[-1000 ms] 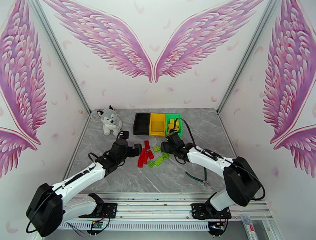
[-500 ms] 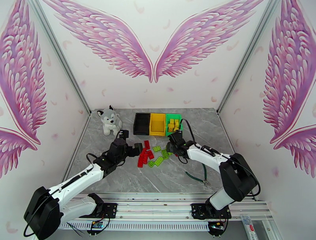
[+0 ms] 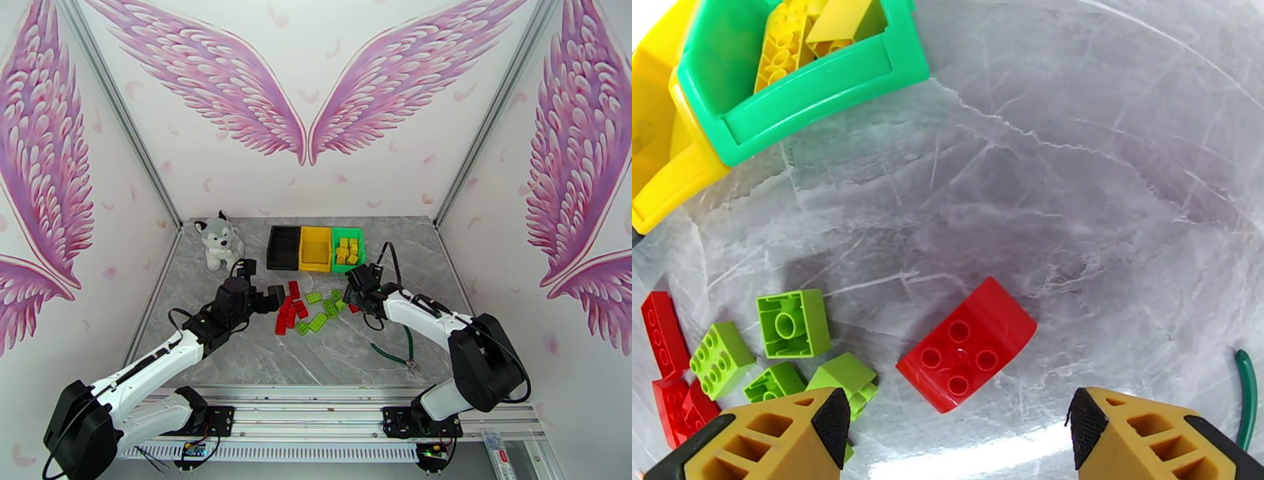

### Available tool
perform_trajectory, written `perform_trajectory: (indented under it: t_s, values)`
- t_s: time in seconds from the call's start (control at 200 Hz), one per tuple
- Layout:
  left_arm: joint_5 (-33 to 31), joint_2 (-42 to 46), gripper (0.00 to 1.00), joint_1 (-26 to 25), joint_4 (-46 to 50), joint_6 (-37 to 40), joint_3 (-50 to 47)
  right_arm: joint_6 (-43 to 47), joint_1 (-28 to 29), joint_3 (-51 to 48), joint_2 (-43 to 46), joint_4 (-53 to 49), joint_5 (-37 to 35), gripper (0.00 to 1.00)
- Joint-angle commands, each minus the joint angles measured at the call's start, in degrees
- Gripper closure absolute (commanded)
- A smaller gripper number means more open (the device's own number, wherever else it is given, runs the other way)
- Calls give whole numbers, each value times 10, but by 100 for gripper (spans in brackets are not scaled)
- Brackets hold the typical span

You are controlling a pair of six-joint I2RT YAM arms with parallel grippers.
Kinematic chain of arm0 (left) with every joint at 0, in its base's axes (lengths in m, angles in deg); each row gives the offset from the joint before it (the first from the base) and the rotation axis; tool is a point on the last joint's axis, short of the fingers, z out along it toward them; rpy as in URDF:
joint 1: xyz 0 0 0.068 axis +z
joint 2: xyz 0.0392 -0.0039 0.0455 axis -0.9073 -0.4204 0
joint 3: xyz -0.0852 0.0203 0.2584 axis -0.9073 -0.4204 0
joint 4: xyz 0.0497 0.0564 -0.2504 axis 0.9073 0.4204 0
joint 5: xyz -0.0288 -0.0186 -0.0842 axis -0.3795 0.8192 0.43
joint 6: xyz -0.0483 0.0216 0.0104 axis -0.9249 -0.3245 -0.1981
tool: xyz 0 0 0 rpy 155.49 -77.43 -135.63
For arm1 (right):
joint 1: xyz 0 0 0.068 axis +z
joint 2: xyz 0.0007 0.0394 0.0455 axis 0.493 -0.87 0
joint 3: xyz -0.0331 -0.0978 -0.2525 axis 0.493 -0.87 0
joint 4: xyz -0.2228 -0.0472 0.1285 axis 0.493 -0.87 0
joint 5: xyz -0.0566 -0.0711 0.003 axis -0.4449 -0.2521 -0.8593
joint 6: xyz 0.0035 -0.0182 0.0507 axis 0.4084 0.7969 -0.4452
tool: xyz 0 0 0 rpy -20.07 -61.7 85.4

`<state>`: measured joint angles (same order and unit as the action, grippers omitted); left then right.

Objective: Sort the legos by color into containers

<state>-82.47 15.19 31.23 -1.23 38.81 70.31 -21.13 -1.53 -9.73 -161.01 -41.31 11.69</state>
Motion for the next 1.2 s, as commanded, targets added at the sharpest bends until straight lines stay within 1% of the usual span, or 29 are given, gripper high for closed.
perform_trajectory:
  t_s: [0.0, 0.115, 0.22, 0.355, 0.595, 0.81, 0.995, 1.08, 1.195]
  values:
    - [7, 1, 3, -4, 5, -1, 2, -36, -6, -1, -18, 7, 1, 21]
    - [-2, 5, 3, -5, 9, 4, 3, -51, -6, 4, -41, 15, 12, 20]
    - [-6, 7, 3, -5, 11, 6, 3, -59, -6, 4, -62, 32, 31, 16]
    - [-6, 5, 3, -6, 11, 7, 3, -65, -6, 11, -89, 45, 42, 16]
    - [-3, -3, 3, -10, 8, 7, 5, -61, -6, 28, -110, 44, 15, 19]
    - [-6, -4, 3, -12, 8, 8, 6, -44, -4, 75, -160, 27, 13, 26]
    - [-10, -6, 3, -12, 9, 8, 6, -31, 7, 100, -179, 10, -4, 31]
    - [-13, -10, 3, -12, 9, 7, 6, -26, 10, 104, -188, 3, -8, 35]
    - [-21, -20, 1, -11, 12, 5, 9, -24, 11, 96, -192, 4, -13, 43]
